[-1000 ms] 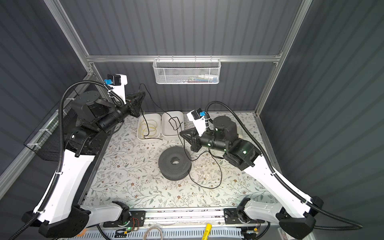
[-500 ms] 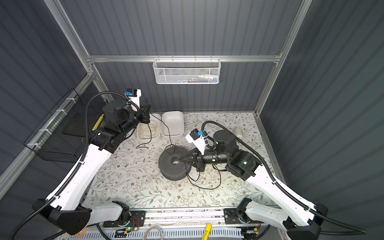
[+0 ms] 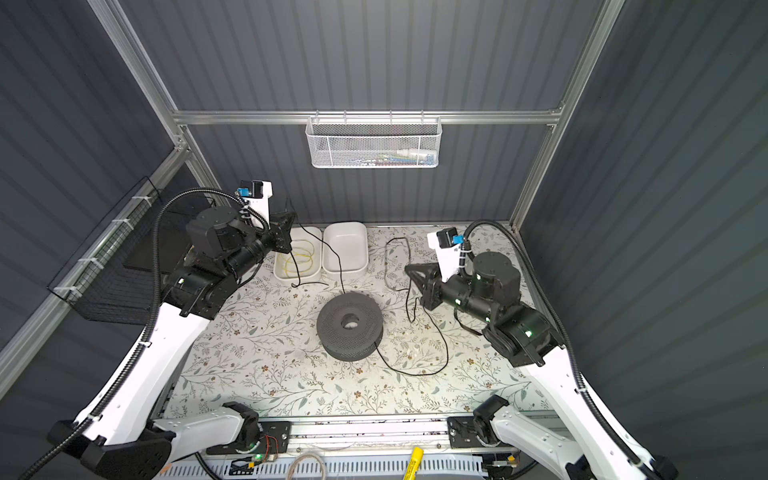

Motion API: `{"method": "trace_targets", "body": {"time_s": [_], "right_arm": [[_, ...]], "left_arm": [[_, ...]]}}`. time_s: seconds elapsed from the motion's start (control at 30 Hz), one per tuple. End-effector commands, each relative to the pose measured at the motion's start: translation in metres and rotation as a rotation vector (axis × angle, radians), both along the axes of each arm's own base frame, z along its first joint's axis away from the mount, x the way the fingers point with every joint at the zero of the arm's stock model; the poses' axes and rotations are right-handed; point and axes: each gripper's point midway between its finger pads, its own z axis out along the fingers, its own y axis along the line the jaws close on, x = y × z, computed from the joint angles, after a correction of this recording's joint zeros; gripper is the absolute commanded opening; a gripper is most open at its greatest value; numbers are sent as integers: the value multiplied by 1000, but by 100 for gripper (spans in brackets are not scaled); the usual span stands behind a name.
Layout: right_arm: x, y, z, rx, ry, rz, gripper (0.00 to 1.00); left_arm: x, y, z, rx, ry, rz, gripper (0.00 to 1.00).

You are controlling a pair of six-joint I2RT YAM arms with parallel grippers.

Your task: Wrap the cables

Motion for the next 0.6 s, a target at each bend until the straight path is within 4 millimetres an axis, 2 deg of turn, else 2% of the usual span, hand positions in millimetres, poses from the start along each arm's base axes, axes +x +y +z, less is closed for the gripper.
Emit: {"method": "trace_targets", "body": {"time_s": [0.0, 0.13, 0.2, 0.27, 0.4, 0.43, 0.5, 0.57], "right_arm": [[52, -21, -20, -97, 22, -178, 0], [121, -21, -60, -202, 82, -277, 0], [154, -29, -80, -272, 98, -349, 0], [175, -26, -110, -311, 176, -355, 0], [194, -17, -177, -338, 315, -359, 1], [194, -15, -190, -341, 344, -354, 8], [193, -11, -210, -339, 386, -332, 26], [190, -7, -212, -341, 398, -308, 31]], "left_arm": [[-19, 1, -2, 22, 20, -52, 0], [-30, -2, -16, 1, 47, -91, 0], [-31, -6, -34, 1, 87, -107, 0], [-32, -8, -41, 0, 108, -122, 0], [-33, -10, -49, 2, 122, -133, 0], [-34, -11, -50, -3, 123, -140, 0], [-35, -14, -49, -12, 123, -159, 0], [-34, -17, -50, -15, 130, -172, 0]]}}
